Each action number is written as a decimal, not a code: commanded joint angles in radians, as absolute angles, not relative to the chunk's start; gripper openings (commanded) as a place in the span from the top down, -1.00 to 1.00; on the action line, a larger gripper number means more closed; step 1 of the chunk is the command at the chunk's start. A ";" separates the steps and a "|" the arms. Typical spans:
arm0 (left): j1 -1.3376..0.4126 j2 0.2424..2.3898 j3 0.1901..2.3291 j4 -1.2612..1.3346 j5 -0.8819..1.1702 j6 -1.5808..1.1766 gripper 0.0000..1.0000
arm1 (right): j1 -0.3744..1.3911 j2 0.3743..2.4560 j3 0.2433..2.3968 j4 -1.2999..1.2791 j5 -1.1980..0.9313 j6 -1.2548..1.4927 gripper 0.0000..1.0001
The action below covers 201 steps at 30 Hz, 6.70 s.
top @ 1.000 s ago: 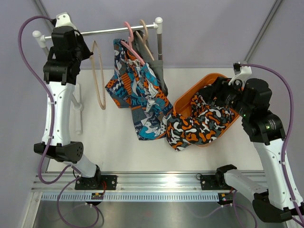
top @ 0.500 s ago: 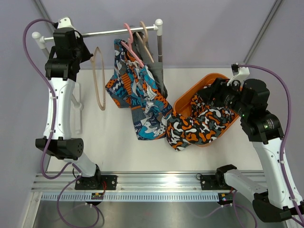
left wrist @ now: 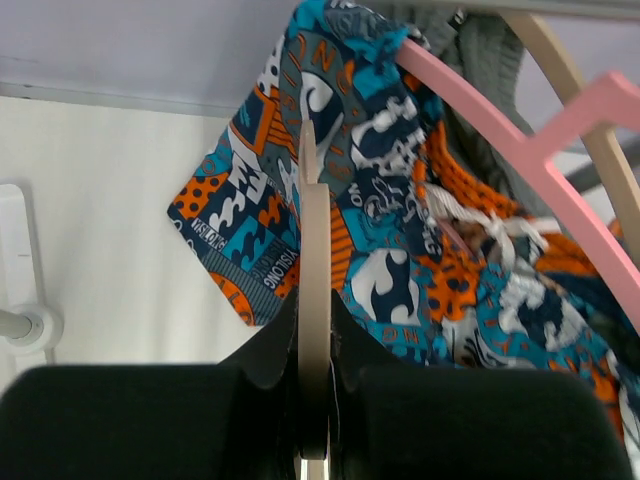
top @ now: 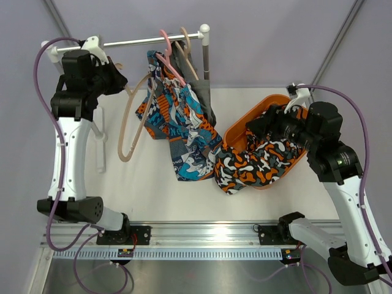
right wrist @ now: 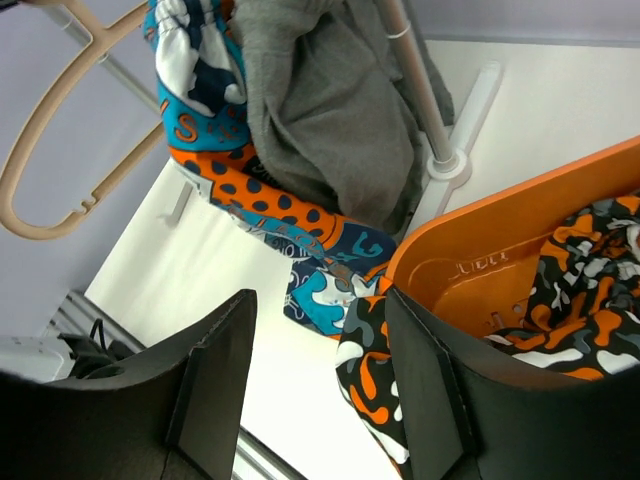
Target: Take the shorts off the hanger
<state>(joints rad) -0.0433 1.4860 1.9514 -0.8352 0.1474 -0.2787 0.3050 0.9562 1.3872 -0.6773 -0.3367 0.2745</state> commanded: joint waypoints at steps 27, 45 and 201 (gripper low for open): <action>0.028 1.471 2.011 -0.497 0.143 -0.313 1.00 | 0.439 1.002 1.417 -0.603 -0.327 0.184 -0.23; 0.026 1.595 2.066 -0.492 0.026 -0.314 1.00 | 0.449 1.028 1.402 -0.580 -0.324 0.183 -0.19; -0.857 1.010 1.470 -0.968 -0.325 -0.250 1.00 | 0.764 1.100 1.485 -0.739 -0.105 0.219 -0.21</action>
<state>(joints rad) -0.8215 1.0737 1.5074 -1.0073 -0.3382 -0.2066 0.6861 1.0473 1.4231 -0.7517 -0.1833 0.1993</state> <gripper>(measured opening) 0.057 0.608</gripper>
